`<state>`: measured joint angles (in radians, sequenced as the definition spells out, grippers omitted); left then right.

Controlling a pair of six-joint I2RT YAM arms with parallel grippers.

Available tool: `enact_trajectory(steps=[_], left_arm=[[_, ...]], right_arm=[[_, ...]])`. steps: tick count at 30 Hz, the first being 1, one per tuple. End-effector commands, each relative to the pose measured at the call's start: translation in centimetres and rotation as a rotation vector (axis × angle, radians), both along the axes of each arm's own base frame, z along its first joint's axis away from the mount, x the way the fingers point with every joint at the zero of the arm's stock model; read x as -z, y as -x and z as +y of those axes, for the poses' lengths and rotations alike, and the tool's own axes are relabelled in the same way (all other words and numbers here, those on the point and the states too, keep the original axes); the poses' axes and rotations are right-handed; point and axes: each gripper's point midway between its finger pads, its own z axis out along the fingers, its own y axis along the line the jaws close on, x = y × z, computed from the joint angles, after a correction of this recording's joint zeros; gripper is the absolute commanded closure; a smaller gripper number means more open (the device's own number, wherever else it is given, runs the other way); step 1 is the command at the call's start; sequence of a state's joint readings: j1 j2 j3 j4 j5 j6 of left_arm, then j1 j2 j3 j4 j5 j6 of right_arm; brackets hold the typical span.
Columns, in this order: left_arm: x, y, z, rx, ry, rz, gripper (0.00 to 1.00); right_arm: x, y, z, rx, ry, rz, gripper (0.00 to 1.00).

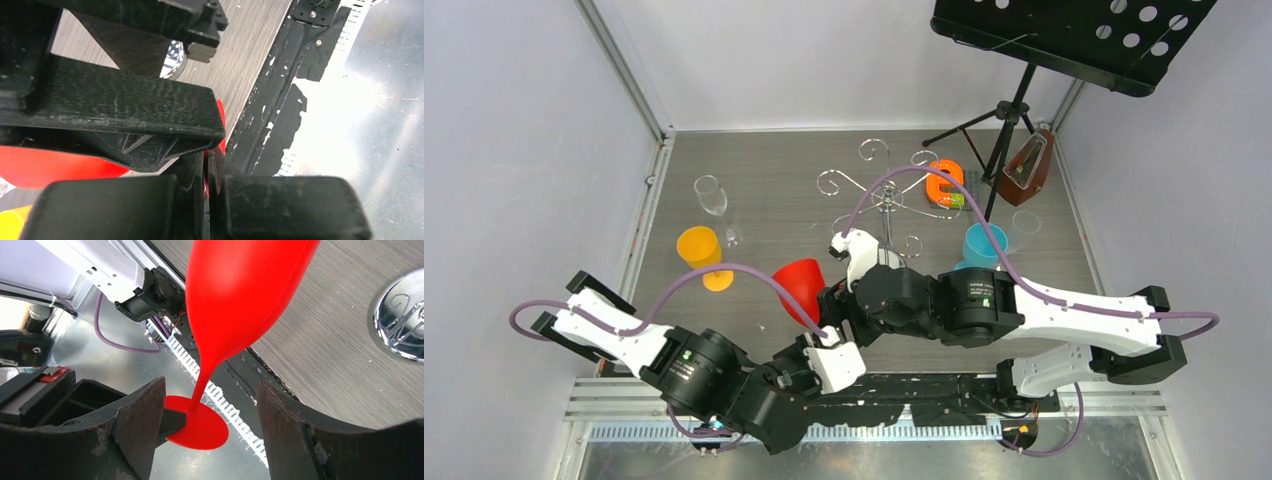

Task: Take the wine glass off the wine glass rack
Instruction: Place the wine glass at the center of the board.

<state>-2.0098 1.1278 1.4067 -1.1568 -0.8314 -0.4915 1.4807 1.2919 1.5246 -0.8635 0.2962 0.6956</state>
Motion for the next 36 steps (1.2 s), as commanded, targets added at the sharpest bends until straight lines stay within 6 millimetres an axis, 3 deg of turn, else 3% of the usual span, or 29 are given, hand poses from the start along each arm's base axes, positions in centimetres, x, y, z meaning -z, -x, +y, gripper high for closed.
enact_trajectory(steps=[1, 7, 13, 15, 18, 23, 28, 33, 36], left_arm=[[-2.0, -0.6, 0.0, -0.043, 0.086, -0.016, 1.0], [-2.5, 0.1, -0.2, -0.02, 0.11, -0.033, 1.0], [-2.6, 0.1, -0.3, -0.03, 0.112, -0.062, 1.0], [-2.8, -0.1, -0.2, -0.037, 0.12, -0.068, 1.0], [-3.0, -0.3, 0.0, -0.048, 0.131, -0.075, 1.0], [-3.3, -0.6, 0.2, -0.067, 0.145, -0.092, 1.0], [-3.7, -0.7, 0.2, -0.074, 0.161, -0.105, 1.0], [-3.4, -0.4, 0.1, -0.065, 0.158, -0.097, 1.0], [-3.2, -0.1, -0.2, -0.049, 0.162, -0.085, 0.84]], right_arm=[[-0.5, 1.3, 2.0, -0.028, -0.071, 0.049, 0.27], [1.2, 2.0, 2.8, -0.038, -0.048, 0.092, 0.27], [1.9, 2.9, 3.5, -0.061, -0.047, 0.126, 0.34], [2.4, 3.2, 3.7, -0.07, -0.043, 0.137, 0.39], [2.5, 3.4, 3.8, -0.07, -0.049, 0.143, 0.57], [2.7, 3.6, 3.7, -0.07, -0.06, 0.156, 0.7], [2.8, 3.8, 3.8, -0.076, -0.072, 0.167, 0.93], [2.3, 3.6, 3.4, -0.063, -0.104, 0.159, 0.94], [1.8, 3.4, 3.1, -0.056, -0.123, 0.149, 0.94]])
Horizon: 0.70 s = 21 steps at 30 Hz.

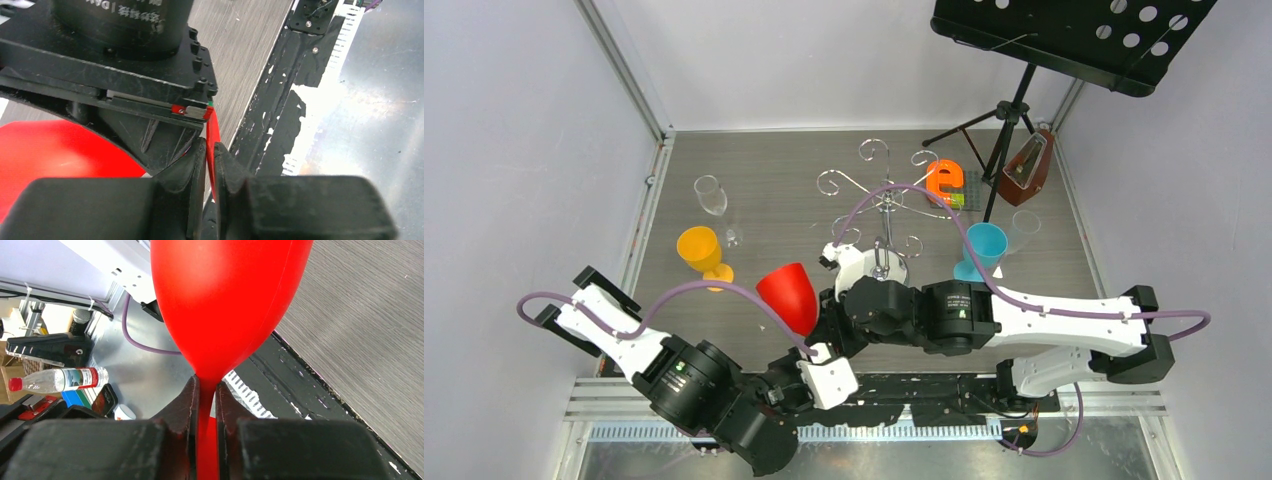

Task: Take the wine glass off the wine glass rack
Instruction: Place the wine glass at the center of the board.

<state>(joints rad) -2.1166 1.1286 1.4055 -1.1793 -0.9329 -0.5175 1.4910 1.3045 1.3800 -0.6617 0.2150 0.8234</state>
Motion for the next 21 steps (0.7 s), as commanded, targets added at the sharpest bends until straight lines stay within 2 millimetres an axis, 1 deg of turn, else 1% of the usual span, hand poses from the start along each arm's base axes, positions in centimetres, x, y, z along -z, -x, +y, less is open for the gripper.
enact_trajectory(steps=[1, 8, 12, 14, 21], left_arm=[[-2.5, -1.2, -0.6, -0.07, 0.143, -0.015, 0.79], [-2.8, -1.4, -0.3, -0.047, 0.204, 0.011, 0.46], [-2.9, -1.7, -0.2, -0.033, 0.248, 0.033, 0.34], [-2.9, -1.8, -0.4, -0.023, 0.278, 0.06, 0.3], [-3.0, -2.7, -0.1, 0.025, 0.4, 0.172, 0.23]], right_arm=[[-0.9, 1.3, -0.1, -0.044, -0.042, 0.001, 0.94], [-1.4, 0.7, -0.9, -0.026, -0.052, -0.04, 0.94], [-1.6, -0.4, -2.2, 0.009, -0.036, -0.09, 0.94], [-1.7, -0.8, -3.0, 0.026, -0.034, -0.115, 0.94], [-1.3, -3.0, -6.6, 0.085, -0.007, -0.247, 0.94]])
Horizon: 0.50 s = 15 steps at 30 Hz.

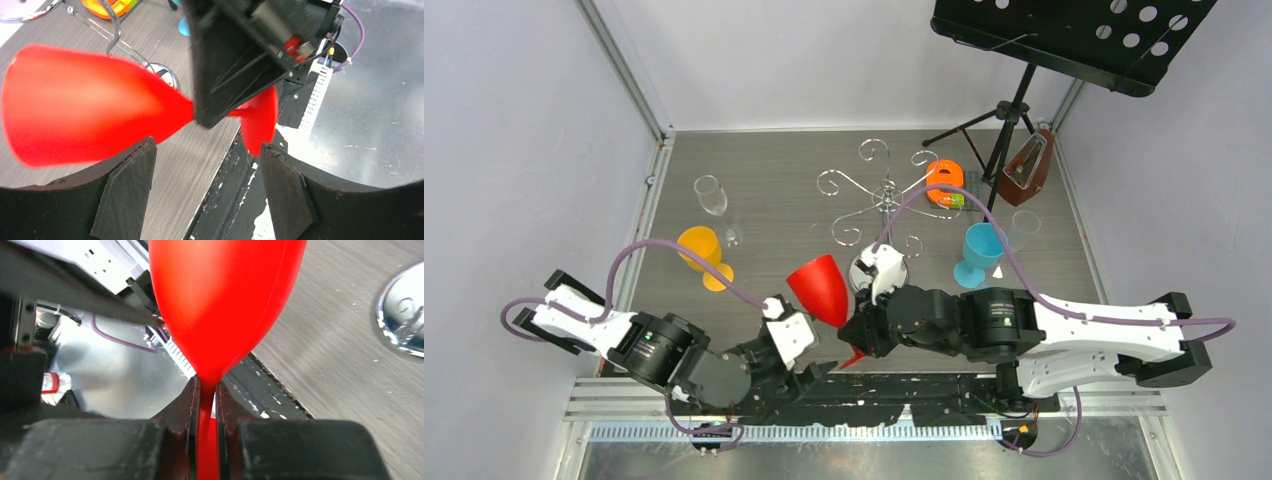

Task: Take the wine glass off the wine glass rack
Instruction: Place the wine glass at the center of the board.

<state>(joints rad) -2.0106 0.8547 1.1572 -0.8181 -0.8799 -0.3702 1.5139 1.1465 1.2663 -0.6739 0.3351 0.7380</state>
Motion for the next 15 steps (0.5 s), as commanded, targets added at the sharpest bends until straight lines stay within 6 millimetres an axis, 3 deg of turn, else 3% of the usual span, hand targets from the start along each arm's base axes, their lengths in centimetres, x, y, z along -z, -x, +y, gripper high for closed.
enact_trajectory(steps=[1, 15], left_arm=[[-2.1, -0.4, -0.5, 0.036, 0.17, 0.083, 0.22], [-2.6, -2.4, -0.5, 0.065, 0.34, 0.23, 0.12]], right_arm=[[-1.1, -2.1, -2.8, 0.058, 0.004, -0.141, 0.94], [0.2, -4.1, -7.7, 0.048, 0.109, -0.341, 0.94]])
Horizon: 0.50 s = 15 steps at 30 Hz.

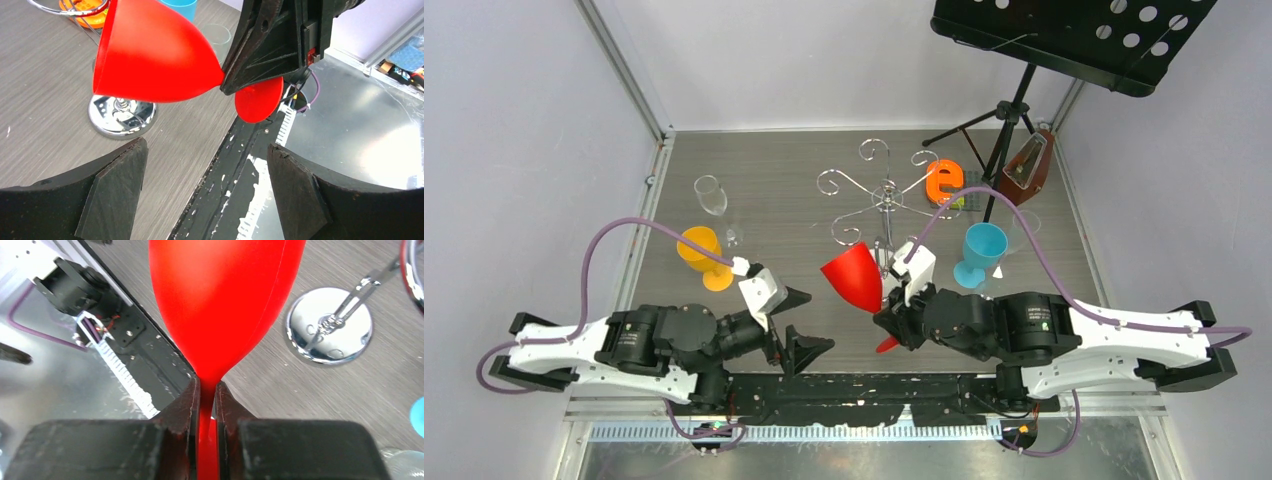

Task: Take the wine glass off the wine glass rack
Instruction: Place the wine glass at the center of the board.

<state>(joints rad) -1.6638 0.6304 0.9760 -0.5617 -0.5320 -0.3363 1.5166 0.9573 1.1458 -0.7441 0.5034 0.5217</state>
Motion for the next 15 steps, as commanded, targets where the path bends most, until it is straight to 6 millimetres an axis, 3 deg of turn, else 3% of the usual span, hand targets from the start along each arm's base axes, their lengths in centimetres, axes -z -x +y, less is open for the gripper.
enact_trajectory(steps=[1, 10, 15], left_arm=[[-1.8, 0.7, -1.3, 0.072, 0.114, 0.059, 0.11], [-3.2, -0.9, -0.8, 0.047, 0.234, 0.151, 0.08], [-2.9, -2.1, -0.9, 0.022, 0.286, 0.254, 0.08]], right_arm=[[-0.8, -1.1, -1.6, -0.003, 0.002, -0.109, 0.94], [0.8, -0.8, -3.6, -0.118, 0.013, -0.225, 0.94], [1.6, -0.6, -3.9, -0.213, 0.062, -0.317, 0.94]])
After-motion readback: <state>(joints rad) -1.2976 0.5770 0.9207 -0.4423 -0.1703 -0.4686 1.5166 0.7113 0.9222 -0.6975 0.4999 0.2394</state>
